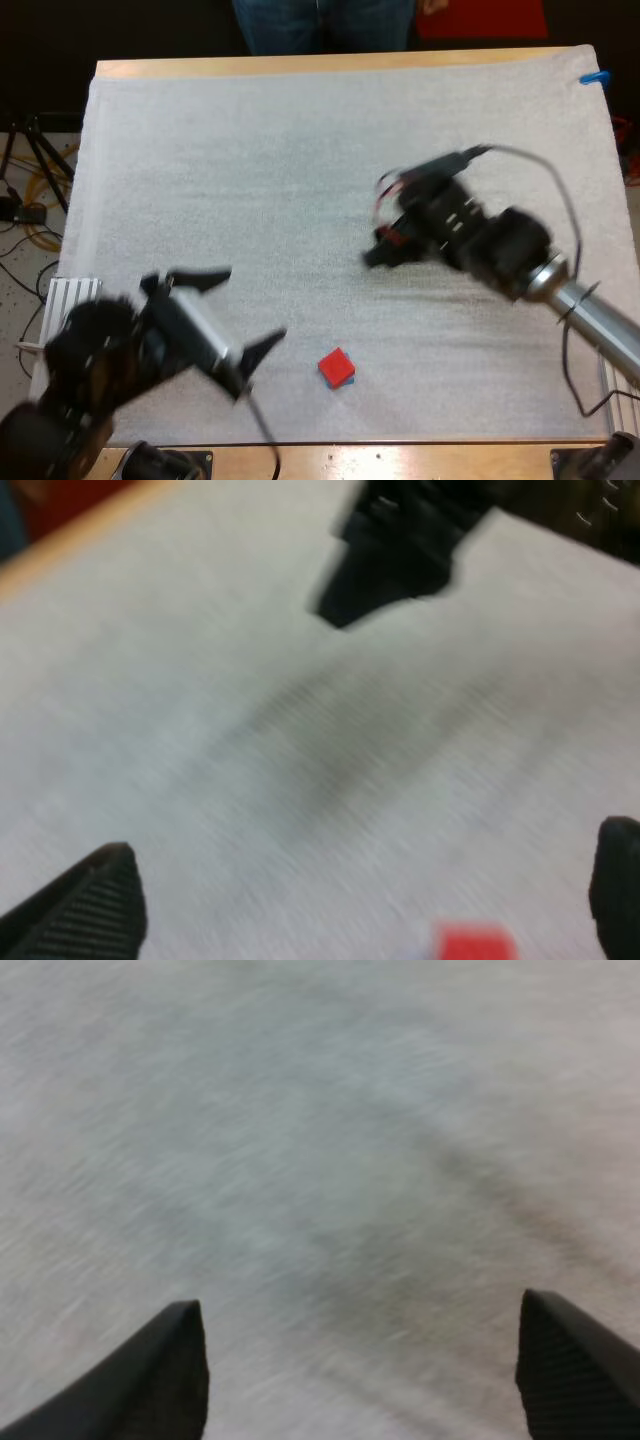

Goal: Stack red cube on blue cube

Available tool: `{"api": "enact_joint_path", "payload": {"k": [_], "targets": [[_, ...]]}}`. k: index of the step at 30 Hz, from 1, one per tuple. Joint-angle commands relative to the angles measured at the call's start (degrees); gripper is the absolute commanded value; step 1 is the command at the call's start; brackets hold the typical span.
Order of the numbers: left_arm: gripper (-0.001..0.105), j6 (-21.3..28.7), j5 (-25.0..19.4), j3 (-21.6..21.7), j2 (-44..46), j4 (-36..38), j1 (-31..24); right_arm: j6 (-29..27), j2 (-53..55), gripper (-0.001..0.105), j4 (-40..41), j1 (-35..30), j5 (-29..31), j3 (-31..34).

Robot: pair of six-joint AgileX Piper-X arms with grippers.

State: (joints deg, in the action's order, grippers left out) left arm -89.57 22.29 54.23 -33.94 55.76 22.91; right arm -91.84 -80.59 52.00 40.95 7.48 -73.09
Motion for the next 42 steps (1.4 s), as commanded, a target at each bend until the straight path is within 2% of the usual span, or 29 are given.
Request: {"api": "enact_joint_path", "payload": {"k": [1, 5, 7, 11, 16, 19, 25, 28, 35, 37, 42], "targets": [[0.087, -0.59, -0.86, 0.07, -1.87, -4.75, -0.79, -2.31, 0.82, 0.063, -0.92, -3.08, -2.71, -0.53], [0.087, -0.59, -0.67, 0.07, -7.45, -11.81, -4.57, -4.68, 0.82, 0.063, -1.69, -11.44, -5.85, -0.53], [0.087, -0.59, 0.85, 0.07, -10.84, -14.67, -8.28, -6.49, 0.93, 0.063, -1.84, -17.0, -6.85, -0.53], [0.087, -0.59, 3.76, 0.07, -13.78, -16.62, -14.2, -8.95, 1.48, 0.063, -1.84, -24.06, -7.48, -0.53], [0.087, -0.59, 3.88, 0.64, -14.39, -16.63, -22.73, -10.63, 3.8, 0.063, -1.7, -33.86, -8.39, -0.53], [0.087, -0.59, 4.03, 1.77, -14.39, -15.87, -25.73, -11.82, 5.99, 0.063, -1.49, -39.12, -10.17, -0.34], [0.087, -0.59, 4.5, 3.14, -12.44, -15.77, -26.25, -13.74, 12.32, 0.063, 0.27, -48.68, -11.22, -0.36], [0.087, -0.39, 4.49, 3.14, -10.43, -14.51, -26.25, -14.42, 16.79, 0.063, 0.32, -50.74, -11.2, 0.63], [0.087, 0.4, 4.49, 2.76, -4.19, -11.93, -25.78, -15.11, 30.26, 0.063, 0.48, -50.65, -11.2, 8.04], [0.087, 2.36, 4.11, 2.31, -1.06, -10.17, -25.25, -15.5, 35.31, 0.063, 0.48, -50.65, -11.2, 11.39], [0.087, 3.25, 2.82, 0.71, 5.7, -4.84, -23.31, -19.0, 46.91, 0.063, 1.0, -50.65, -11.2, 18.46]]}}
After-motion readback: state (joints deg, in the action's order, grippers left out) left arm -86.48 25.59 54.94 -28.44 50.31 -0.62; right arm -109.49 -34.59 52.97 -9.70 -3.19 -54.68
